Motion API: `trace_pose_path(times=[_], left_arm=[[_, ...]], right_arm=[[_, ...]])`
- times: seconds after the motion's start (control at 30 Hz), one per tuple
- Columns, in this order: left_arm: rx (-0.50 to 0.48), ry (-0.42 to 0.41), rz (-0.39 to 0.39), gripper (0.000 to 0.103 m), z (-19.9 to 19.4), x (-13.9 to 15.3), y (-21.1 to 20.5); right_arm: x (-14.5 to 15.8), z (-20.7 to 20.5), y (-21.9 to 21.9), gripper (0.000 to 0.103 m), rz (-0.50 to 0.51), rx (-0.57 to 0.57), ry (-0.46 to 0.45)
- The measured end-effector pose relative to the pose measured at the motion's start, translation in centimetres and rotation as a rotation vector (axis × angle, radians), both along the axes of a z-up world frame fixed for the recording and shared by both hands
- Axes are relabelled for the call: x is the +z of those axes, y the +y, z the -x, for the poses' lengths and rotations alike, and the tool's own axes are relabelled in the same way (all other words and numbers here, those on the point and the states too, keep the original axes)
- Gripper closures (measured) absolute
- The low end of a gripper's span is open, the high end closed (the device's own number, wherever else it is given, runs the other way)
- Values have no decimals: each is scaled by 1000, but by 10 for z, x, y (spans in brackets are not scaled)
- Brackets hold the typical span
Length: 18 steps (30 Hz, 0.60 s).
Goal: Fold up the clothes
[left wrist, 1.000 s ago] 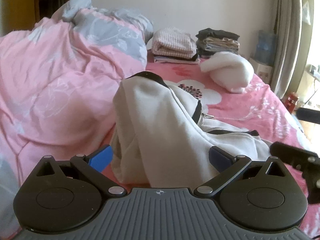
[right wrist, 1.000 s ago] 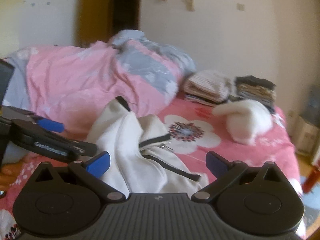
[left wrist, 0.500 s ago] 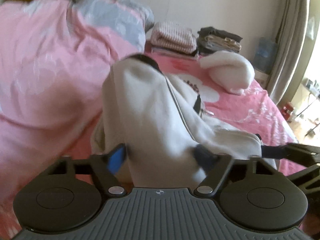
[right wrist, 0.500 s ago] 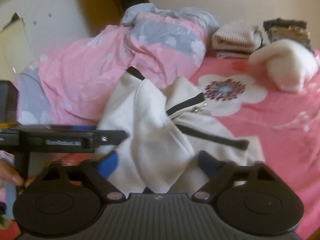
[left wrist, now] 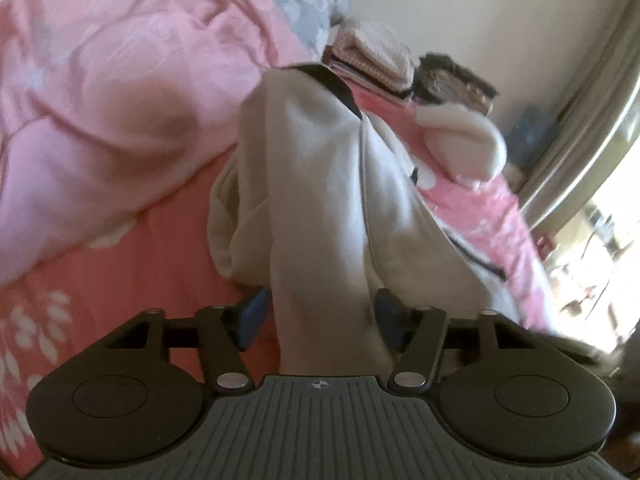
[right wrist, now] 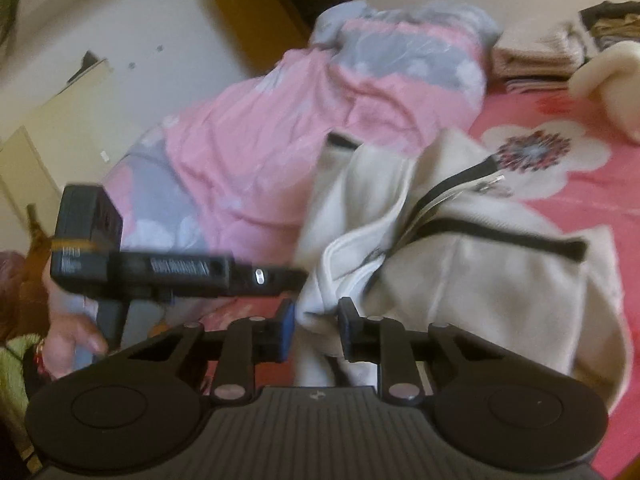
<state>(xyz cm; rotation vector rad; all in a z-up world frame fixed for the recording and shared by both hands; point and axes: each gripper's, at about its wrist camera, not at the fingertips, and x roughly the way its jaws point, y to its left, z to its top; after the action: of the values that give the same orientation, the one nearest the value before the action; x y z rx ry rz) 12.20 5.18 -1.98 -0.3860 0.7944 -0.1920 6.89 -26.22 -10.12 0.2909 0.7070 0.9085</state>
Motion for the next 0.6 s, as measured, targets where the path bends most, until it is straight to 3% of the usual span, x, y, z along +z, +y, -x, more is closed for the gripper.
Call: trace_pose_path(times=[0.23,0.3,0.43,0.5,0.57,0.6], left_arm=[[4,-17,108,16,16,8,14],[6,-19,110,6,18,7,13],[-2,-5,105,6,17,3,13],[-1,10,91,6,14,-1,12],[4,24,80,5,12,-6,12],[8,29,79,5,10,-8,12]], right_arm=[[-9,17,29,81,-47,131,52],[-11,25,44,81,-17,185,44],[-5,40,61,75,88,256,-9],[6,43,54,46,110,276,-42],[20,44,35,24,91,285,-88],[27,41,23,18,77,276,-107]])
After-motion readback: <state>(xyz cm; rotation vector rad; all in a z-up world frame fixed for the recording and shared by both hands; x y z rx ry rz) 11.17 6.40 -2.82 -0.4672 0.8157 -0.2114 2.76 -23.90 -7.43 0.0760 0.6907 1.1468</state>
